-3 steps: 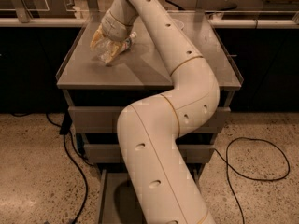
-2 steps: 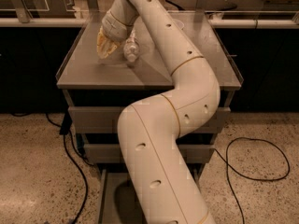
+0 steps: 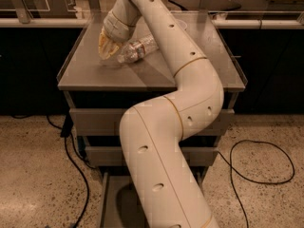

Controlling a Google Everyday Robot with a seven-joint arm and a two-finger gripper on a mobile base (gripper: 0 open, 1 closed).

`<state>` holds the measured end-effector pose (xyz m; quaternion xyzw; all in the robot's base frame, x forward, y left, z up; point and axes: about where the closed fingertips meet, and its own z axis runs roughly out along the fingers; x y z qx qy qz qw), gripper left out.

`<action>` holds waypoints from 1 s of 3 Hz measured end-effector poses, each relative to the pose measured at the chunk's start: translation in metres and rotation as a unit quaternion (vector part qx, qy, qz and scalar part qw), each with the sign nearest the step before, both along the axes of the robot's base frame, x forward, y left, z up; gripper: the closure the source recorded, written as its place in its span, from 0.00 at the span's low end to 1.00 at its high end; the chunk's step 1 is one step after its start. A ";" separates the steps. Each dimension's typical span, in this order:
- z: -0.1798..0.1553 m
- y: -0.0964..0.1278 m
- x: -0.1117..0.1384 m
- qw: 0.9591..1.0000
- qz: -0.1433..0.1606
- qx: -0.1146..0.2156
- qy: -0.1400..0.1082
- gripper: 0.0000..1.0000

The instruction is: Place water bottle into bottom drawer

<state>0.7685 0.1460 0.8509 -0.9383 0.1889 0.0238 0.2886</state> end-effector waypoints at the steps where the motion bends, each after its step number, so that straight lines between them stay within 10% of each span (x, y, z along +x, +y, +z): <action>1: 0.000 0.000 0.000 1.000 0.000 0.000 0.000 0.54; 3: 0.000 0.000 0.000 1.000 0.000 0.000 0.000 0.08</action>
Offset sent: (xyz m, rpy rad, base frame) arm 0.0000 0.0000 0.0000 0.0000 0.0000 0.0000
